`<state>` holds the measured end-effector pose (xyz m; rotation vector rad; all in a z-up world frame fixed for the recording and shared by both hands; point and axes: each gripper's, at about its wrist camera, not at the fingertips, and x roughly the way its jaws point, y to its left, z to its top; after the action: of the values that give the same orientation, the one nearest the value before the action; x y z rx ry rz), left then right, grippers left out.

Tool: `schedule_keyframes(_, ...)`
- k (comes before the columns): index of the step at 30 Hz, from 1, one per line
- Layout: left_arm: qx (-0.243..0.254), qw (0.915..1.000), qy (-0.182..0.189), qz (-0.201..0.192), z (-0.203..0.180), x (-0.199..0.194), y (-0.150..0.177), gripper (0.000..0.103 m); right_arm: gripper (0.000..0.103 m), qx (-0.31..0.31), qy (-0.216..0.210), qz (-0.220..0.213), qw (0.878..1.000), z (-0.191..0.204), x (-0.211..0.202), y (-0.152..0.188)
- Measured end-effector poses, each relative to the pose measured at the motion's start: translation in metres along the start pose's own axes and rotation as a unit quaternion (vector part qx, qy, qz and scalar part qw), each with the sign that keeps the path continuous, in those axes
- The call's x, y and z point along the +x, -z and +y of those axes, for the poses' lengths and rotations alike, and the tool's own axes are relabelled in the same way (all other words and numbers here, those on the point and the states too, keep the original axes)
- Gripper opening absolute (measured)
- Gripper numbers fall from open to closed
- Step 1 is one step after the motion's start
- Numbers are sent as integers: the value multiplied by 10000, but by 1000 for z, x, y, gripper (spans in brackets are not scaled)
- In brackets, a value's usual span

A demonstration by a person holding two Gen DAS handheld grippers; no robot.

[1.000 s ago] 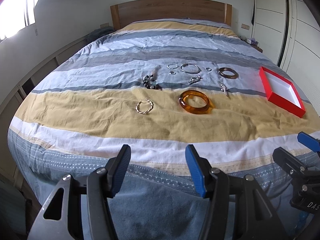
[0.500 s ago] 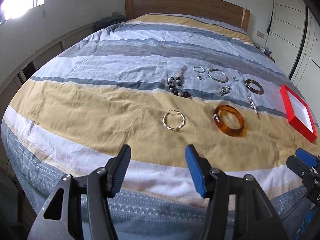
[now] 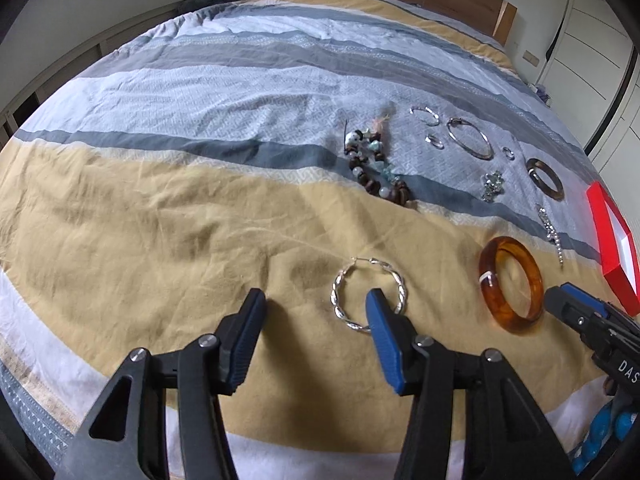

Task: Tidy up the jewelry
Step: 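Grasp the silver twisted hoop with the left tool while the right tool grasps the amber bangle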

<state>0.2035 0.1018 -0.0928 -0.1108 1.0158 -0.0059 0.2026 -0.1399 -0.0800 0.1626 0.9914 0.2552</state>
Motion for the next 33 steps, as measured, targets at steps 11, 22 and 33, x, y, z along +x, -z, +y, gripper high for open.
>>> schedule_keyframes(11,143,9997,-90,153,-6,25,1,37,50,-188,86,244,9995,2,53,-6)
schedule_keyframes(22,526,9979,-377,14,-21,8,2,5,11,-703,125,264,9971,9,43,-3)
schedule_keyframes(33,678,9959,-356,-479,-45,-59,11,4,10,-717,315,-404,9961,8,-52,6)
